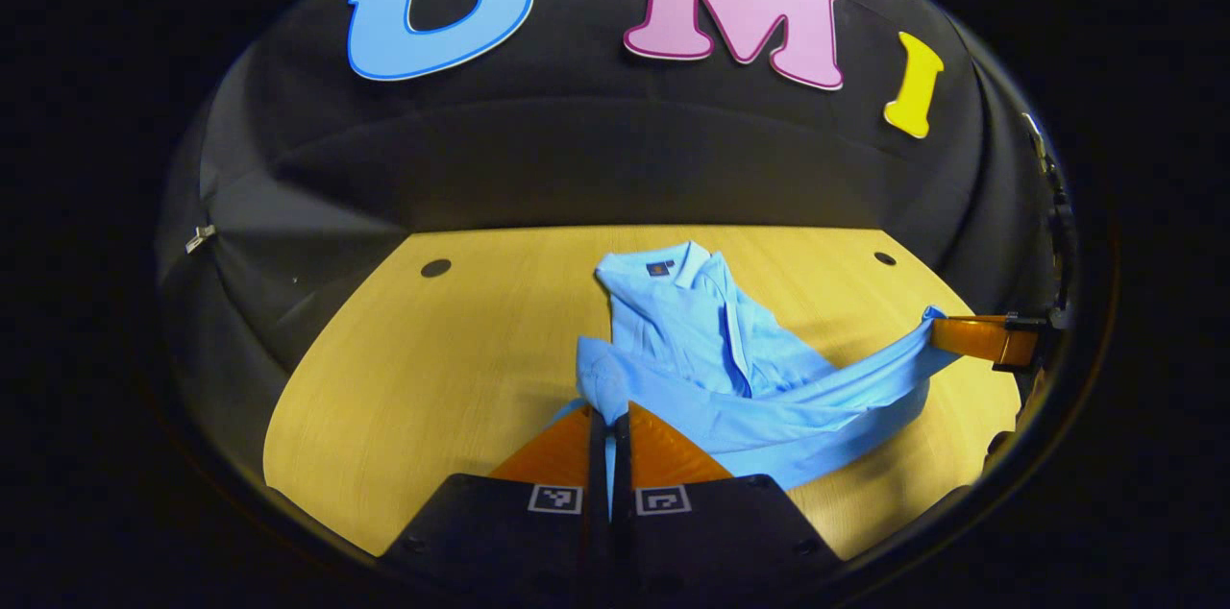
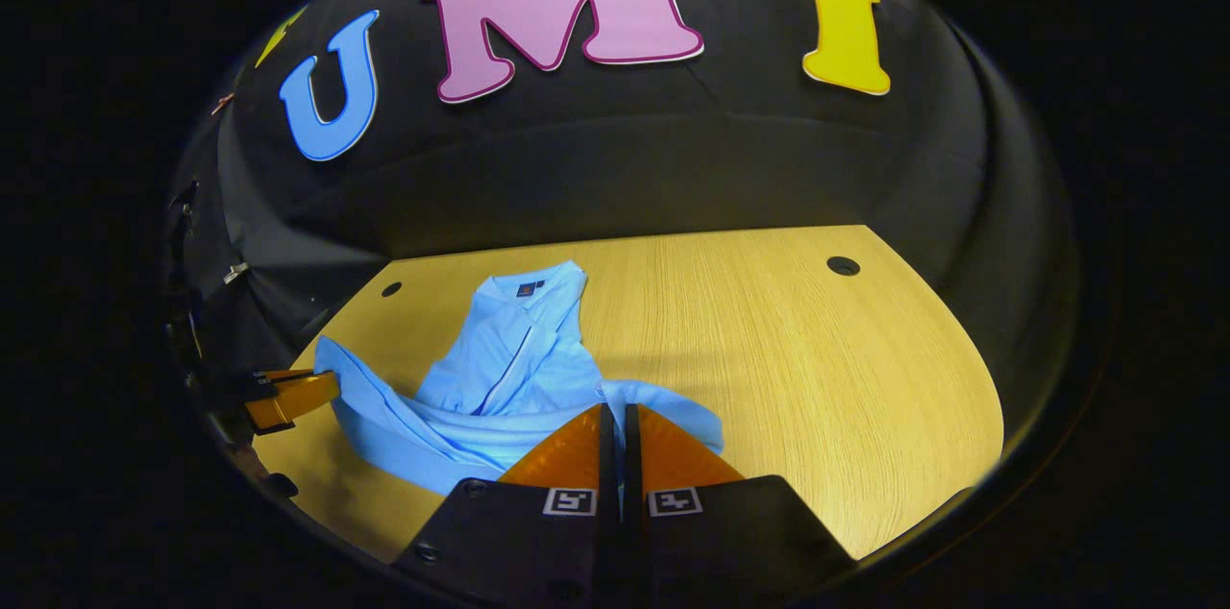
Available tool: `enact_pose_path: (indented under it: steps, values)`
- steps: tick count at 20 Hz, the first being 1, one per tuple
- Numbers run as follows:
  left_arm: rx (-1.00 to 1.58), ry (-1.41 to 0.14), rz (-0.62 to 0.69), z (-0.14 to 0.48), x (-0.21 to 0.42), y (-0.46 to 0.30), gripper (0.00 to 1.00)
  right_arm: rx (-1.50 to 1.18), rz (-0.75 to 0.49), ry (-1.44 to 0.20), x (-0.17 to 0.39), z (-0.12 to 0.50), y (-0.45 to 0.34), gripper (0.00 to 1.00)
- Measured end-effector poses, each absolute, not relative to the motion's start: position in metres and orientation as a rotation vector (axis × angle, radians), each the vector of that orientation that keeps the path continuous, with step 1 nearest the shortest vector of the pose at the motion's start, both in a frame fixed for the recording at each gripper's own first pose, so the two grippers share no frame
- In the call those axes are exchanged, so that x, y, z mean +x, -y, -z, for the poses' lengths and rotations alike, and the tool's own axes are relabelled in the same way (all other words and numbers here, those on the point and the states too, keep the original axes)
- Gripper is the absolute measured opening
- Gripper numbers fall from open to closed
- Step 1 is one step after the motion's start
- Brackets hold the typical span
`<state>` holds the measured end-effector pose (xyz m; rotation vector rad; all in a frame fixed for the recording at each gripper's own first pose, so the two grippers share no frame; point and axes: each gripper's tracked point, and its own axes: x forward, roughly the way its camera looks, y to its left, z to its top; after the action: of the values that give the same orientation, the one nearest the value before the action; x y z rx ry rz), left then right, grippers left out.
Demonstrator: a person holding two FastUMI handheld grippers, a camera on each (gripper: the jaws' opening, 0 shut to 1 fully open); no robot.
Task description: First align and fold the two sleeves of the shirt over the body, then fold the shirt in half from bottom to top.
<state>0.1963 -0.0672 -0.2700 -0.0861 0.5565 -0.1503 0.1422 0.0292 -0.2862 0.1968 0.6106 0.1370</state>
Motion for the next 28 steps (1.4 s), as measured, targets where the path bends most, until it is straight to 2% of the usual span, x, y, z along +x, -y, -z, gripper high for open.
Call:
enact_pose_path:
  steps: [9, 10, 11, 12, 18, 19, 20, 28]
  values:
    - [-0.104, -0.481, 0.065, 0.268, 0.298, 0.056, 0.06, 0.211, -0.142, -0.547, 0.246, 0.288, -0.042, 0.05]
    - [-0.111, -0.470, 0.054, 0.267, 0.310, 0.055, 0.06, 0.205, -0.143, -0.538, 0.258, 0.289, -0.043, 0.10]
    - [-0.115, -0.465, 0.044, 0.269, 0.322, 0.053, 0.06, 0.202, -0.144, -0.531, 0.270, 0.289, -0.044, 0.10]
    - [-0.115, -0.459, 0.035, 0.270, 0.333, 0.052, 0.06, 0.205, -0.144, -0.525, 0.283, 0.291, -0.045, 0.05]
    - [-0.091, -0.457, -0.007, 0.285, 0.392, 0.048, 0.06, 0.211, -0.131, -0.527, 0.347, 0.313, -0.056, 0.05]
    - [-0.095, -0.463, -0.013, 0.288, 0.398, 0.049, 0.10, 0.204, -0.129, -0.530, 0.352, 0.318, -0.058, 0.05]
    - [-0.096, -0.472, -0.022, 0.294, 0.408, 0.051, 0.06, 0.197, -0.128, -0.534, 0.361, 0.323, -0.059, 0.05]
    - [-0.060, -0.516, -0.047, 0.328, 0.439, 0.053, 0.06, 0.183, -0.119, -0.577, 0.391, 0.359, -0.069, 0.05]
